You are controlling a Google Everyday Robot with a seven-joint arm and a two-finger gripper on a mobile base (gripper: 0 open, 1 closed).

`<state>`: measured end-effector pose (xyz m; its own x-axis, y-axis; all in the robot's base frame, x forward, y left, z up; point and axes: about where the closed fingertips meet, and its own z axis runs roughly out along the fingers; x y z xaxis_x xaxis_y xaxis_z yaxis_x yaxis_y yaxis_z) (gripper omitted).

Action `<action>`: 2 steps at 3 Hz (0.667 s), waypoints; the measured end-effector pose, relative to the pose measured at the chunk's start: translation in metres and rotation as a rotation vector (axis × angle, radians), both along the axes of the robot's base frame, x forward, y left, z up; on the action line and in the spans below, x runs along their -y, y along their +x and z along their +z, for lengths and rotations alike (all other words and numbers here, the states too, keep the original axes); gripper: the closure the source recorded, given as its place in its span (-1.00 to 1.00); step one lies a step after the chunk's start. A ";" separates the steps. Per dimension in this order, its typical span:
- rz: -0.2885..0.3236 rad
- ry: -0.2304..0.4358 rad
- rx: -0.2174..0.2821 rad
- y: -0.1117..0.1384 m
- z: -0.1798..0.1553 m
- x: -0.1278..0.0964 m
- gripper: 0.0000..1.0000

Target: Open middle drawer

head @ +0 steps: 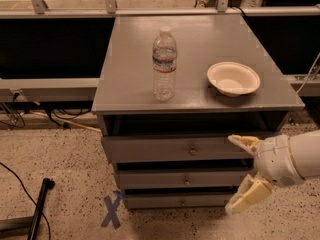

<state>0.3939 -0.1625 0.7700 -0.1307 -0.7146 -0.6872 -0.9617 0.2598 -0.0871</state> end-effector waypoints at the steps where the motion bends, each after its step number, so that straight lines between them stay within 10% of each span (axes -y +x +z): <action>1: -0.013 -0.091 -0.016 0.002 -0.003 -0.004 -1.00; 2: -0.030 -0.149 -0.019 -0.010 -0.034 -0.005 -1.00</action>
Offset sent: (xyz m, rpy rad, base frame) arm -0.0282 -0.0538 -0.1023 -0.3269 -0.3179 0.0278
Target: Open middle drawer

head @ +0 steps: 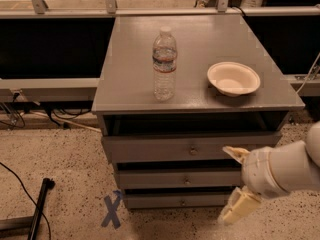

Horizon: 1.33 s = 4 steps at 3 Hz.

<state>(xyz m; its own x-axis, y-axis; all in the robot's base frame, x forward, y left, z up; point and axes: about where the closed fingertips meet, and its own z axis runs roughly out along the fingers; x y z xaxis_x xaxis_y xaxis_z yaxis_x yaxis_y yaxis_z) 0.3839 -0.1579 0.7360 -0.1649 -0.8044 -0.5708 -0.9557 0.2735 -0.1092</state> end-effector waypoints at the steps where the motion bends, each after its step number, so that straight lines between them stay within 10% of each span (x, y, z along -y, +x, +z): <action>1: -0.056 -0.044 0.073 -0.025 -0.064 0.047 -1.00; 3: -0.117 -0.101 0.253 -0.040 -0.089 0.099 -1.00; 4: -0.088 -0.136 0.207 -0.030 -0.107 0.091 -1.00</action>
Offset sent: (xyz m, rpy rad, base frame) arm -0.0453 -0.1257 -0.1085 -0.0630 -0.4044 -0.2061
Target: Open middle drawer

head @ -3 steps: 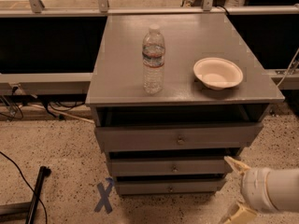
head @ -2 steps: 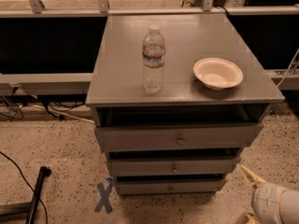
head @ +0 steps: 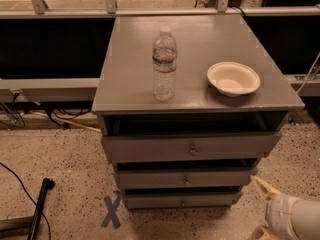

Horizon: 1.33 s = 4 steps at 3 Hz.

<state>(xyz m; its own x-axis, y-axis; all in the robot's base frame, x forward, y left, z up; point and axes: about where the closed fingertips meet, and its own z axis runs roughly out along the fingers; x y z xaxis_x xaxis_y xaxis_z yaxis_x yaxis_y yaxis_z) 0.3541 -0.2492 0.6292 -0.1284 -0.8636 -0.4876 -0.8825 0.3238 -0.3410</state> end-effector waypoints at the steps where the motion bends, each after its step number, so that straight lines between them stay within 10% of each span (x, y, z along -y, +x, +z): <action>1: 0.065 -0.063 -0.022 0.026 -0.048 0.002 -1.00; 4: 0.188 -0.053 -0.094 0.043 -0.116 -0.006 -1.00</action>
Offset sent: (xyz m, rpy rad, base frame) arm 0.0617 -0.0159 -0.1767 -0.1092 0.1011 0.1499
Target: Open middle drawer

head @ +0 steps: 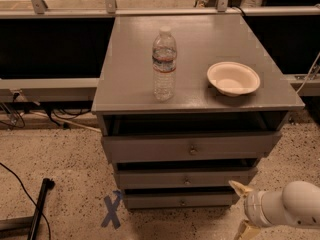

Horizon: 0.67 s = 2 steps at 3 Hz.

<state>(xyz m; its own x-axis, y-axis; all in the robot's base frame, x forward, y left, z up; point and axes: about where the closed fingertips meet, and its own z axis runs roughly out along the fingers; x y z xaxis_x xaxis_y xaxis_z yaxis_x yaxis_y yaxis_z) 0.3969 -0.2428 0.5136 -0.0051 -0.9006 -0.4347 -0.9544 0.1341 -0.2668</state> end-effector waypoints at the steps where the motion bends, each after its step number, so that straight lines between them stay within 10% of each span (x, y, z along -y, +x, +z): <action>1: 0.129 0.022 -0.015 0.015 -0.017 -0.022 -1.00; 2: 0.204 0.025 -0.015 0.033 -0.037 -0.036 -1.00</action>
Offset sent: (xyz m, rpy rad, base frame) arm 0.0579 0.0519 -0.0603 0.0256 0.0072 0.2920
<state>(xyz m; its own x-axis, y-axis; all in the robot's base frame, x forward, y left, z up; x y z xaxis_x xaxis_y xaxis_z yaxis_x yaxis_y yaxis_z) 0.4299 -0.2063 0.4761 0.1695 -0.8725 -0.4583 -0.9662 -0.0555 -0.2517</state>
